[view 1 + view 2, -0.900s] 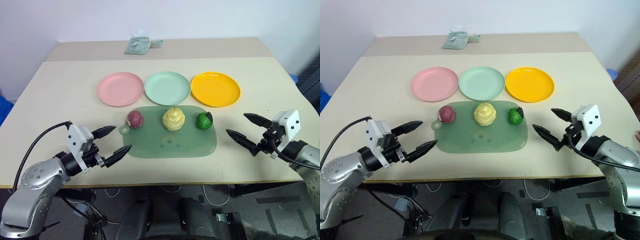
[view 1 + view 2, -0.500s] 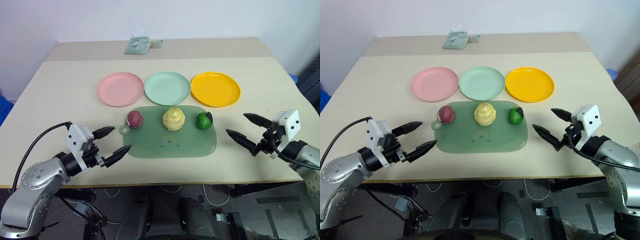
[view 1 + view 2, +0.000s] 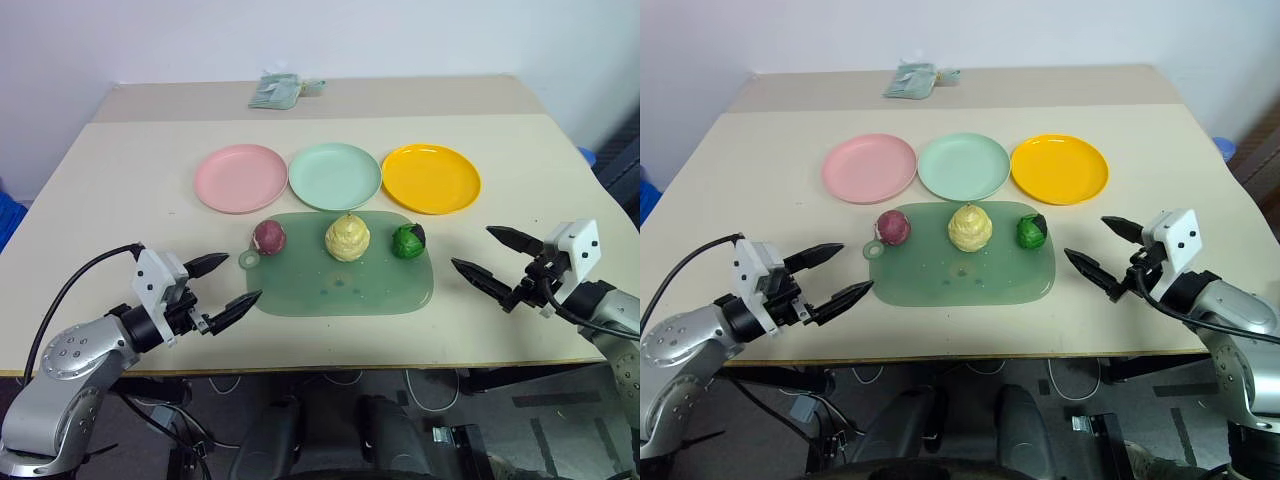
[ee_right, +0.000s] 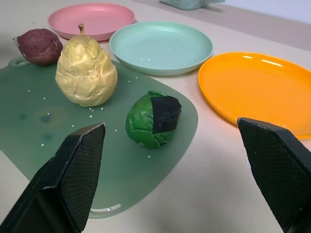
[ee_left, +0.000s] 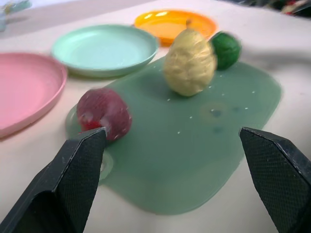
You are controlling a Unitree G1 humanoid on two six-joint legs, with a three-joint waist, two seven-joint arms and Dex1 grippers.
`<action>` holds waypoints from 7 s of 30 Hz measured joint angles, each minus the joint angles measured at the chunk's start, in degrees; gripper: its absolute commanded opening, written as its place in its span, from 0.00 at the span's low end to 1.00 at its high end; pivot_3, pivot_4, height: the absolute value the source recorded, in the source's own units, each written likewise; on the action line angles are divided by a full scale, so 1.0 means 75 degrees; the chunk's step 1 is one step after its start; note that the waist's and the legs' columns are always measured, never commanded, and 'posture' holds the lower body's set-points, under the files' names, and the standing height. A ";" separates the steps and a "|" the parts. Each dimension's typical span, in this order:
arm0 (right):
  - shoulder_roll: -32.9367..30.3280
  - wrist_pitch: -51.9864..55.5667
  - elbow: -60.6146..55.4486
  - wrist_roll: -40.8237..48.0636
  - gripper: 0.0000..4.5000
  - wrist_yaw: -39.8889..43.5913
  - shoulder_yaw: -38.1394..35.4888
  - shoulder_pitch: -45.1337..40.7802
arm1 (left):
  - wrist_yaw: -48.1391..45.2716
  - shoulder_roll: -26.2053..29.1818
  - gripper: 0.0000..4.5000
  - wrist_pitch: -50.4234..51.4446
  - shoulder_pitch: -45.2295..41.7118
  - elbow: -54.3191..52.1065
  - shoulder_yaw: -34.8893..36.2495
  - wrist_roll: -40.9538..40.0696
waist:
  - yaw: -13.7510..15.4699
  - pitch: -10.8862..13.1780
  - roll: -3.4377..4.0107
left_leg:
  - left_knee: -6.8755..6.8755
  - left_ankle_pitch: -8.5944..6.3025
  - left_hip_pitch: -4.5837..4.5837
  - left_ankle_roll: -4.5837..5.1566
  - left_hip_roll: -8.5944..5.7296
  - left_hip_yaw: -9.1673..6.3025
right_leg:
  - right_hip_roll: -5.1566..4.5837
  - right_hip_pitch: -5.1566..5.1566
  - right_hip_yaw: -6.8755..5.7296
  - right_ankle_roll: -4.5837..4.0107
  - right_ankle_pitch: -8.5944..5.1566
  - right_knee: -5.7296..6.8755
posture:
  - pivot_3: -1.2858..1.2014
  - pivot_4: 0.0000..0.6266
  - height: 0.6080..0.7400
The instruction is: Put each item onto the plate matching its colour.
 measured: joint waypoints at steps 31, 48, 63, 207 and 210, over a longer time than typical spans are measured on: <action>0.0161 -0.0760 -0.0421 0.0302 0.99 0.1001 0.1443 -0.1601 | 0.3844 -0.1341 1.00 0.5224 -0.4876 0.1438 -0.1308 -0.0055 | -0.0010 0.0006 -0.0012 | 0.0015 0.0002 -0.0001 -0.0004 -0.0001 -0.0007 | 0.0034 -0.0002 -0.0005 0.0035 0.0021 0.0015 | 0.52 0.24 1.00; 0.0146 -0.0828 -0.0512 0.0305 1.00 0.0719 0.1309 -0.1246 | 0.3732 -0.1825 0.37 0.5524 -0.5222 0.2167 -0.1939 0.0717 | -0.0005 0.0006 -0.0012 | 0.0019 0.0002 -0.0005 -0.0006 -0.0001 -0.0007 | 0.0032 -0.0006 -0.0003 0.0034 0.0021 0.0018 | 0.52 0.24 1.00; 0.0208 -0.0906 -0.0469 0.0115 1.00 0.0447 0.1252 -0.1562 | 0.4775 -0.2440 0.37 0.2995 -0.7195 0.5214 -0.0894 0.2100 | 0.0011 0.0006 -0.0013 | 0.0044 0.0000 -0.0014 -0.0004 -0.0002 -0.0007 | 0.0035 -0.0004 -0.0008 0.0041 0.0029 0.0019 | 0.52 0.24 1.00; 0.2034 -0.4827 1.1219 -0.3456 0.99 -0.0472 0.1799 -0.8500 | -0.1210 0.0363 1.00 -0.0097 -0.0263 -0.0732 0.0232 -0.1867 | -0.0416 0.0015 0.0014 | -0.0023 -0.0008 -0.0023 -0.0036 0.0034 0.0018 | 0.0076 -0.0062 0.0027 0.0008 0.0053 0.0011 | 0.52 0.24 1.00; 0.1938 -0.3900 0.9001 -0.2903 0.99 0.0028 0.1758 -0.7304 | -0.1605 0.0368 1.00 -0.0246 -0.0262 -0.0445 0.0221 -0.1781 | -0.0383 0.0014 0.0014 | -0.0021 -0.0008 -0.0021 -0.0036 0.0036 0.0015 | 0.0076 -0.0058 0.0026 0.0008 0.0052 0.0014 | 0.52 0.24 1.00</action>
